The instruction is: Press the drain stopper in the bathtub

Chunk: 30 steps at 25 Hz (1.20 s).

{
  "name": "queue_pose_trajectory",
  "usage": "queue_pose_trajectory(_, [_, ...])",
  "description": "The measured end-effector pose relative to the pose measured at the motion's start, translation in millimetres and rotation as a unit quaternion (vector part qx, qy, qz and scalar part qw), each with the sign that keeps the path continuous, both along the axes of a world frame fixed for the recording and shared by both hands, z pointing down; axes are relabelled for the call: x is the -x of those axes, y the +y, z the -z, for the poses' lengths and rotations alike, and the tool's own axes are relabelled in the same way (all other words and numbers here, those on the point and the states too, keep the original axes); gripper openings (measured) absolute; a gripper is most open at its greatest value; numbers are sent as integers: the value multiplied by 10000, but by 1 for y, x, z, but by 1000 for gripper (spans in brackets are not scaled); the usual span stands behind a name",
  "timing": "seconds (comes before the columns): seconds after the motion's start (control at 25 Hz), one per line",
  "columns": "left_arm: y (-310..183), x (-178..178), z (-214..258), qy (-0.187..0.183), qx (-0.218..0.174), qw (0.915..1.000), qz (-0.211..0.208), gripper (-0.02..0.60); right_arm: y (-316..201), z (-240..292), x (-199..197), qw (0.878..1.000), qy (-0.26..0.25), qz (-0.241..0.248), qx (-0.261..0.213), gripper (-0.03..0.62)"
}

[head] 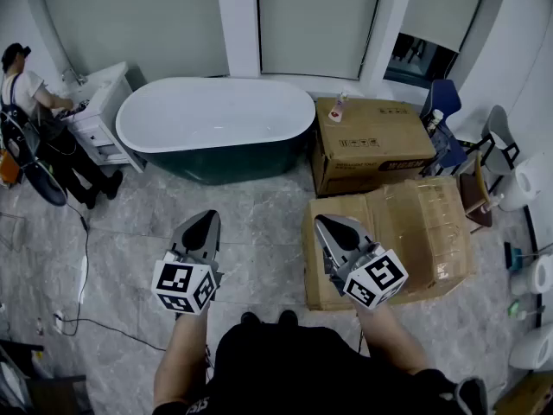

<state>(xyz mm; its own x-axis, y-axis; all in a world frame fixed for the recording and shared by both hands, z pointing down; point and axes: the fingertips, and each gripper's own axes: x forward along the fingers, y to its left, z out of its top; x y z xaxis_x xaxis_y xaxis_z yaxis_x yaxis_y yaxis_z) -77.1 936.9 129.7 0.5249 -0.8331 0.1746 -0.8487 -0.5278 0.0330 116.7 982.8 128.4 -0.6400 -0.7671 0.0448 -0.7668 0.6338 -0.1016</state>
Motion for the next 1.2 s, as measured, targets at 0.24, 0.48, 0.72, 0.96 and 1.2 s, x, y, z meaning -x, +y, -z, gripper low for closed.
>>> queue_pose_trajectory(0.24, [13,-9,-1,-27,5,10000,47,14,14,-2,-11,10000,5,25,53,11])
queue_pose_trajectory(0.48, [10,-10,-8,-18,69,10000,31,14,12,-6,-10,9991,422,-30,-52,11])
queue_pose_trajectory(0.72, [-30,1,-25,71,198,9998,7,14,-22,-18,1,9984,516,-104,181,14])
queue_pose_trajectory(0.96, [-115,19,-50,268,362,9990,24,14,-96,-40,9,9970,592,-83,485,14])
queue_pose_trajectory(1.2, [-220,42,-69,361,591,9976,-93,14,-199,-41,31,9957,621,-134,672,14])
